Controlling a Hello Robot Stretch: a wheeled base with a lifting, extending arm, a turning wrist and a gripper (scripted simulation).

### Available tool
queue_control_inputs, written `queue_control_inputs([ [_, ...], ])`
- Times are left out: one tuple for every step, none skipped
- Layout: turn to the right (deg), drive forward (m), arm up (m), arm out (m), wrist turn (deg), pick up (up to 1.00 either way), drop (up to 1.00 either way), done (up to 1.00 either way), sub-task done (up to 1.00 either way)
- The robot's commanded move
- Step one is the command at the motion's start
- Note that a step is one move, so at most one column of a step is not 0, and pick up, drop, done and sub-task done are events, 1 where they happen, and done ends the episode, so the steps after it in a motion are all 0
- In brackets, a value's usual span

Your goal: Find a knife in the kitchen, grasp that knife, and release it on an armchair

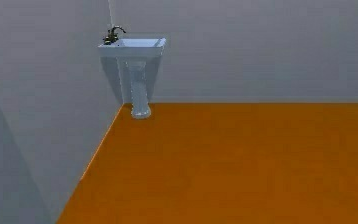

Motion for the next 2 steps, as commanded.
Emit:
queue_control_inputs([
  [42.0,0.0,0.0,0.0,0.0,0.0,0.0,0.0,0.0],
  [0.0,0.45,0.0,0.0,0.0,0.0,0.0,0.0,0.0],
])
